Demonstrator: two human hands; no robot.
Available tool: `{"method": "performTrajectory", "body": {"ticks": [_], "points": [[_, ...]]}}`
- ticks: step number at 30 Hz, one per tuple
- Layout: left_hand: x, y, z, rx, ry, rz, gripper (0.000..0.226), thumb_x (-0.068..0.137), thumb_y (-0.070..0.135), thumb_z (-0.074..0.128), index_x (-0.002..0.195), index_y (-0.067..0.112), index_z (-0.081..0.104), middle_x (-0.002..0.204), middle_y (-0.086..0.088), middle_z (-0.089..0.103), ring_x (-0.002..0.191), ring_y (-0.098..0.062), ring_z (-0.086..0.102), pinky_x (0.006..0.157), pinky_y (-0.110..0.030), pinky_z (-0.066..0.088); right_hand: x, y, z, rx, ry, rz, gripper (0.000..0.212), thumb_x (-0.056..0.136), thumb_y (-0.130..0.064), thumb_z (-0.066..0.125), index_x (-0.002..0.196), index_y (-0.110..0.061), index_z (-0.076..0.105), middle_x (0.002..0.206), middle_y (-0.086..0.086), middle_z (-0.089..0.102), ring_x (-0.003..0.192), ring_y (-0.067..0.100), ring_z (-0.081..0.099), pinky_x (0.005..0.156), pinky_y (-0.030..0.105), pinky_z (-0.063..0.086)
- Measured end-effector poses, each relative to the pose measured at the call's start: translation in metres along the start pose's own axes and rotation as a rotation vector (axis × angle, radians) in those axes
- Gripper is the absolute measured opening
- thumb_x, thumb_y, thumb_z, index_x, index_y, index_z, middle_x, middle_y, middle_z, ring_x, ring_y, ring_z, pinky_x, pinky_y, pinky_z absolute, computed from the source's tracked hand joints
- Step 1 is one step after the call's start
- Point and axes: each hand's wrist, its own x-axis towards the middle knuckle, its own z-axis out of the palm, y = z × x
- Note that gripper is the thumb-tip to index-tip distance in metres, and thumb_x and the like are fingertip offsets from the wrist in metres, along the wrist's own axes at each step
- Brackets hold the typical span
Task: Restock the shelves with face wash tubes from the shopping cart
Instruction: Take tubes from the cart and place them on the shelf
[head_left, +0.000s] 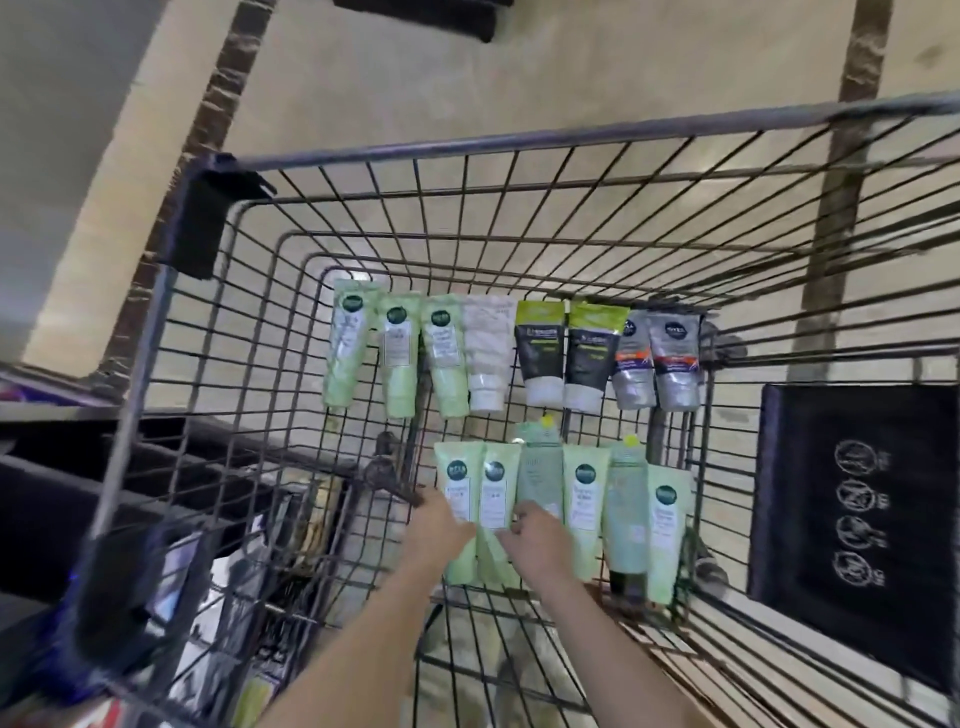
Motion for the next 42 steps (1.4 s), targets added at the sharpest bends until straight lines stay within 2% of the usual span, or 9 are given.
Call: {"method": "performTrajectory", "body": {"ticks": [5,11,18,23,28,32,35,38,42], "points": [[0.000,-0.005,-0.004,-0.092,0.067,0.033,0.051,0.085,0.021,0.063,0.120,0.000,0.033,0.115,-0.016,0.060,0.102,-0.031,0.060,0.076,-0.035,0.049,-0.004,-0.013,0.005,-0.161,0.065,-0.030,0.036,0.091,-0.032,0.055,0.118,-0.012,0.045,0.113,0.007,0.061,0.102,0.025,0.061,0.071,0.029,0.044],[-0.004,-0.016,-0.028,0.086,0.107,0.079,0.061,0.084,0.028,0.063,0.128,0.004,0.028,0.120,-0.015,0.055,0.107,-0.032,0.057,0.080,-0.035,0.047,-0.007,-0.022,0.022,-0.250,0.040,-0.011,0.066,0.091,-0.024,0.055,0.143,-0.006,0.018,0.120,0.010,0.059,0.109,0.026,0.059,0.087,0.033,0.047],[-0.025,-0.021,-0.048,0.039,0.136,0.064,0.079,0.085,0.027,0.063,0.141,0.001,0.014,0.127,-0.017,0.051,0.114,-0.031,0.053,0.085,-0.034,0.045,-0.020,-0.020,-0.002,-0.091,-0.095,-0.047,0.047,0.087,-0.027,0.061,0.125,-0.005,0.045,0.126,0.011,0.056,0.116,0.026,0.054,0.090,0.028,0.043],[-0.061,-0.017,-0.070,-0.036,0.225,0.152,0.060,0.082,0.023,0.065,0.129,0.007,0.033,0.121,-0.012,0.055,0.109,-0.028,0.055,0.082,-0.032,0.045,-0.050,-0.023,-0.042,-0.037,-0.099,-0.103,0.056,0.086,-0.031,0.063,0.131,-0.009,0.038,0.128,0.007,0.055,0.115,0.023,0.054,0.088,0.027,0.044],[-0.117,-0.007,-0.094,-0.180,0.344,0.291,0.070,0.081,0.024,0.068,0.136,0.008,0.029,0.117,-0.008,0.061,0.106,-0.025,0.059,0.081,-0.028,0.049,-0.092,-0.028,-0.076,0.262,0.047,-0.204,0.056,0.082,-0.025,0.069,0.129,-0.010,0.041,0.109,0.001,0.063,0.087,0.014,0.059,0.066,0.021,0.047],[-0.170,0.000,-0.107,-0.382,0.422,0.387,0.065,0.083,0.025,0.068,0.134,0.010,0.032,0.116,-0.006,0.063,0.091,-0.019,0.062,0.073,-0.027,0.051,-0.137,-0.037,-0.099,0.433,0.160,-0.321,0.058,0.081,-0.021,0.071,0.130,-0.010,0.042,0.112,0.007,0.060,0.094,0.022,0.062,0.084,0.033,0.052],[-0.216,0.002,-0.109,-0.593,0.482,0.477,0.061,0.085,0.018,0.066,0.134,0.013,0.030,0.116,-0.007,0.064,0.075,-0.011,0.058,0.058,-0.017,0.046,-0.176,-0.041,-0.114,0.513,0.198,-0.440,0.051,0.082,-0.018,0.071,0.124,-0.012,0.044,0.108,0.008,0.058,0.096,0.025,0.060,0.079,0.032,0.053],[-0.259,0.001,-0.109,-0.736,0.567,0.550,0.056,0.083,0.019,0.068,0.128,0.017,0.035,0.119,-0.006,0.062,0.079,-0.012,0.060,0.063,-0.019,0.050,-0.213,-0.043,-0.124,0.577,0.221,-0.568,0.046,0.081,-0.021,0.071,0.118,-0.021,0.044,0.102,-0.003,0.056,0.094,0.015,0.057,0.073,0.022,0.048],[-0.313,-0.009,-0.108,-0.906,0.694,0.631,0.057,0.082,0.021,0.070,0.128,0.019,0.038,0.115,-0.001,0.064,0.085,-0.012,0.060,0.065,-0.020,0.050,-0.259,-0.045,-0.135,0.634,0.254,-0.720,0.050,0.079,-0.021,0.072,0.122,-0.018,0.047,0.108,0.001,0.063,0.098,0.016,0.060,0.082,0.029,0.051]]}}
